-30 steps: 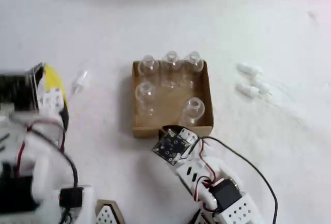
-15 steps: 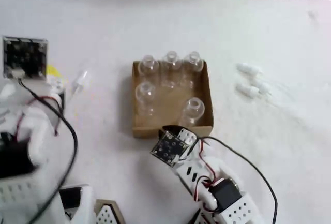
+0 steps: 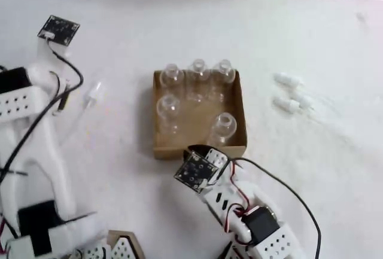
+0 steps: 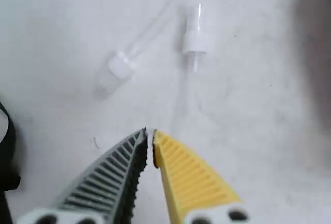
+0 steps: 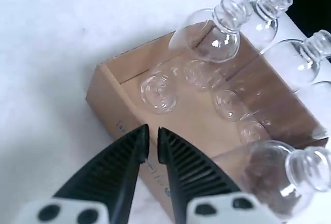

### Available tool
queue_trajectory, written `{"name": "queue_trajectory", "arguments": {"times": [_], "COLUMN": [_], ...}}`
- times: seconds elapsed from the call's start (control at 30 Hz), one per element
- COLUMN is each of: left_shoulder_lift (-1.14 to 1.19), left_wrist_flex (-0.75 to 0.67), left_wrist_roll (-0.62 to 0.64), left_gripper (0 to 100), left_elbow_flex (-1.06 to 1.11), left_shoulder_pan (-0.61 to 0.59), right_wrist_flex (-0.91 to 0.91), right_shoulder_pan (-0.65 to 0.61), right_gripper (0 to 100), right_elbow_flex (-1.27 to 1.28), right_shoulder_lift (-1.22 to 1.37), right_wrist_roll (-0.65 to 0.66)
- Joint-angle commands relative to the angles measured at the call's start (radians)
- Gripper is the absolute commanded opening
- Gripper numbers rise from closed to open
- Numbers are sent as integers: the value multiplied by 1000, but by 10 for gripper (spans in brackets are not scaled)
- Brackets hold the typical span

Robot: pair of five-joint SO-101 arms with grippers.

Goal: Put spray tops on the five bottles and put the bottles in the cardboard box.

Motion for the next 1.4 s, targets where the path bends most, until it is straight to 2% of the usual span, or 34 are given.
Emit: {"name": "queue_trajectory", "arguments": {"times": [0.0,0.1,0.23,0.43,0.67,0.87,1.03,1.23,1.37], "left_shoulder_lift": [119,259,487,805,1044,1182,1265,1339,1349], "left_wrist_flex": [-23,23,92,195,238,239,325,358,362], "left_wrist_roll": [-9,60,150,158,157,158,158,157,157], "left_gripper": [29,73,117,114,118,141,158,157,84], "left_elbow_flex": [-104,-203,-439,-776,-1094,-1267,-1372,-1456,-1476], "left_shoulder_pan": [101,173,173,166,133,127,133,136,136], "right_wrist_flex": [4,4,4,4,4,1,-5,-5,-5], "right_shoulder_pan": [13,13,15,15,15,18,42,41,41], "right_gripper": [17,17,17,17,17,17,18,18,18], "right_elbow_flex": [8,8,8,8,8,8,8,8,8], "right_shoulder_lift": [-8,-8,-8,-8,-8,-8,-8,-8,-8], "right_wrist_roll": [15,17,17,17,17,17,17,17,17]}}
